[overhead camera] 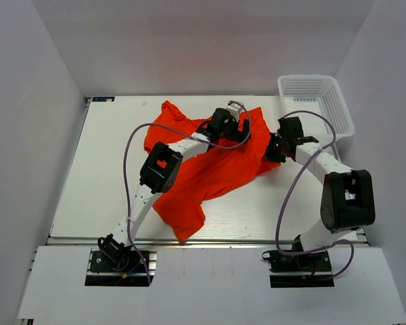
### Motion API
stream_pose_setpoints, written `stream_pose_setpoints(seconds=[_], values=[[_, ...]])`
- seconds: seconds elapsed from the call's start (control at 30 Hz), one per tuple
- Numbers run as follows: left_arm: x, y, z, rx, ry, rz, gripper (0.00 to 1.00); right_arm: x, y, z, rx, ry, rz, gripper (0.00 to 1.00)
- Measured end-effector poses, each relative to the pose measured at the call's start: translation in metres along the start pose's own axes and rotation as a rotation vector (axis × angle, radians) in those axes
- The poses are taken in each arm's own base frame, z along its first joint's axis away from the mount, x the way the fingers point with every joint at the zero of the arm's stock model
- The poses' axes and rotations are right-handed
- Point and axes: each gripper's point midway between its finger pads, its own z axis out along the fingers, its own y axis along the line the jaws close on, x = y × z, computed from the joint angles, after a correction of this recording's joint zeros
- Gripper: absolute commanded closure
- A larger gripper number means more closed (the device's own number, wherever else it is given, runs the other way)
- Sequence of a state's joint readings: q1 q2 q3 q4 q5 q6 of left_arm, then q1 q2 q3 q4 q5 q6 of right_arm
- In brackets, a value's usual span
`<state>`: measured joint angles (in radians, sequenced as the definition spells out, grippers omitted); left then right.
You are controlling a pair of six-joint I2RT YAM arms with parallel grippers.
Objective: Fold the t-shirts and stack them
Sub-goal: Flatten out the tshirt
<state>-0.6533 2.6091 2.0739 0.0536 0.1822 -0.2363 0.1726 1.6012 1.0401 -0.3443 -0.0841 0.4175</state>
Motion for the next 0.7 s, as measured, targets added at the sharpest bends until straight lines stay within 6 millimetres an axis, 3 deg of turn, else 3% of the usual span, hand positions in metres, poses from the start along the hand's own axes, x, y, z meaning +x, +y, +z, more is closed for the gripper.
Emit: stream_pose_setpoints(seconds=[0.2,0.37,0.47,0.5,0.53,0.6,0.7], values=[[0.0,0.0,0.0,0.013,-0.001,-0.004,0.0,-0.022,0.04,-0.011,-0.135,-0.045,-0.116,1.0],[0.0,0.0,-0.001,0.014,-0.001,-0.007,0.0,-0.056,0.071,0.014,-0.197,-0.075,-0.238,1.0],[-0.001,0.0,-0.001,0.014,-0.002,-0.008,0.0,-0.065,0.075,0.035,-0.173,-0.063,-0.282,0.81],[-0.001,0.0,-0.001,0.014,-0.002,-0.008,0.0,-0.064,0.073,0.04,-0.157,-0.053,-0.29,0.81],[-0.001,0.001,-0.001,0.014,-0.002,-0.01,0.0,-0.063,0.07,0.041,-0.143,-0.048,-0.303,0.65],[-0.001,0.001,-0.001,0.017,-0.002,-0.011,0.0,-0.058,0.064,0.04,-0.118,-0.034,-0.309,0.5],[-0.001,0.001,-0.001,0.017,-0.001,-0.011,0.0,-0.055,0.058,0.028,-0.1,-0.052,-0.322,0.47]])
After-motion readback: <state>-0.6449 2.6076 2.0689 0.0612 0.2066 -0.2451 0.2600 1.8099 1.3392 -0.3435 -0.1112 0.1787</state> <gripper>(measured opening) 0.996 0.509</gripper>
